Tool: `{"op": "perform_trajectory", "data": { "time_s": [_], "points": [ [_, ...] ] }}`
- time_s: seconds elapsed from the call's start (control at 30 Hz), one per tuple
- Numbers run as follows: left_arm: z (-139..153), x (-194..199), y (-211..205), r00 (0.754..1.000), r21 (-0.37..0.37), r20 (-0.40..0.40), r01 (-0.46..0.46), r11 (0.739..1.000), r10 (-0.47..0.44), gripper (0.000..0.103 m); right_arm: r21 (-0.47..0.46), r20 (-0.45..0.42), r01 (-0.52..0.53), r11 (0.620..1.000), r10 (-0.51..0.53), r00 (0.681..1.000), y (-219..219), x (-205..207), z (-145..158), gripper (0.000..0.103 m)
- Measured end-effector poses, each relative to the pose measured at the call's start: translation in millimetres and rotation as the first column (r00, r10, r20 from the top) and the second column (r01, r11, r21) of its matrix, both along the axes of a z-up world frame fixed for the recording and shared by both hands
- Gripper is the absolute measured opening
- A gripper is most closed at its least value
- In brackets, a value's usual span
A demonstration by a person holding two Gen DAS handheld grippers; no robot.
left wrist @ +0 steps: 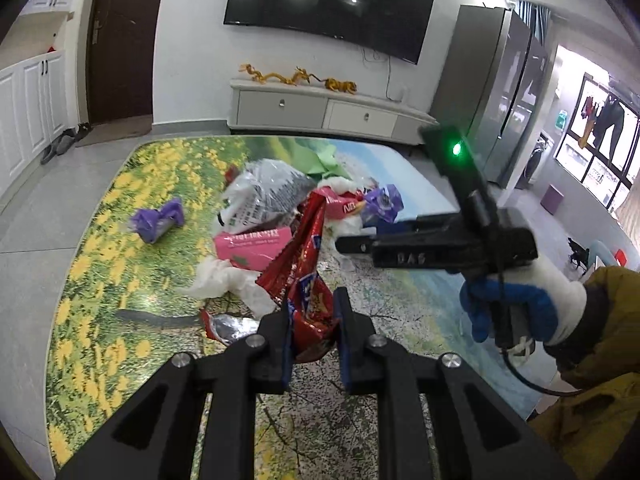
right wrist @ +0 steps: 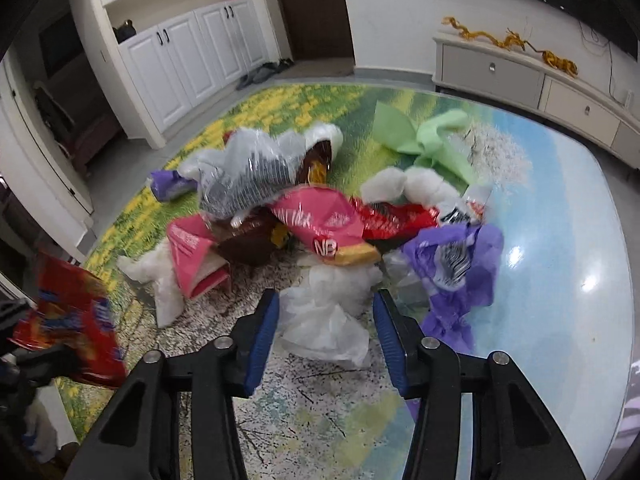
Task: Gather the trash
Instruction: 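Grasp the red snack wrapper with the left tool while the right tool grasps white plastic, then carry both items to the trash bin and open both tools to drop them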
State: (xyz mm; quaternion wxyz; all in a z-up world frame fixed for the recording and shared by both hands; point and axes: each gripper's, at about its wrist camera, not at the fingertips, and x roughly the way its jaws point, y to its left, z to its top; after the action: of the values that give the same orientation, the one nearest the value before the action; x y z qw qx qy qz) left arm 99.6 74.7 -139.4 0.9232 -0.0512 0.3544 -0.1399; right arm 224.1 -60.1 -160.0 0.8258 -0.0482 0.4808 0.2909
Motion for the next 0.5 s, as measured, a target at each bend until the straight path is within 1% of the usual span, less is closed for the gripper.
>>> {"op": "perform_trajectory", "data": {
  "time_s": [0.03,0.07,0.13,0.3,0.4,0.5],
  "points": [
    [2.4,-2.5,0.9,1.0,0.002,0.006,-0.008,1.0,0.008,0.016,0.005,-0.012,-0.003,1.0,0.003,1.0,-1.3,-2.8,-1.1,0.016],
    [4.6,-5.0,0.7,1.0,0.006,0.011,-0.015,1.0,0.015,0.016,0.014,-0.02,-0.002,1.0,0.002,1.0,-3.6,-5.5,-0.8,0.009],
    [10.9,-11.6,1.2,0.999,0.019,0.028,-0.032,0.999,0.031,0.016,0.046,-0.026,-0.008,0.999,0.009,1.0,-9.1,-15.7,4.5,0.008],
    [26.2,-26.4,-2.8,0.996,0.05,0.065,-0.069,0.996,0.065,0.016,0.109,0.014,-0.046,0.993,0.045,0.999,-22.8,-50.9,29.4,0.006],
    [37.4,-37.3,-9.3,0.993,0.065,0.088,-0.081,0.995,0.075,0.016,0.148,0.058,-0.068,0.987,0.06,0.997,-32.8,-73.0,49.3,0.006],
    [52.8,-48.9,-21.2,0.991,0.088,0.121,-0.073,0.993,0.062,0.016,0.185,0.119,-0.065,0.981,0.044,0.992,-46.7,-90.7,72.1,0.006]
  ]
}}
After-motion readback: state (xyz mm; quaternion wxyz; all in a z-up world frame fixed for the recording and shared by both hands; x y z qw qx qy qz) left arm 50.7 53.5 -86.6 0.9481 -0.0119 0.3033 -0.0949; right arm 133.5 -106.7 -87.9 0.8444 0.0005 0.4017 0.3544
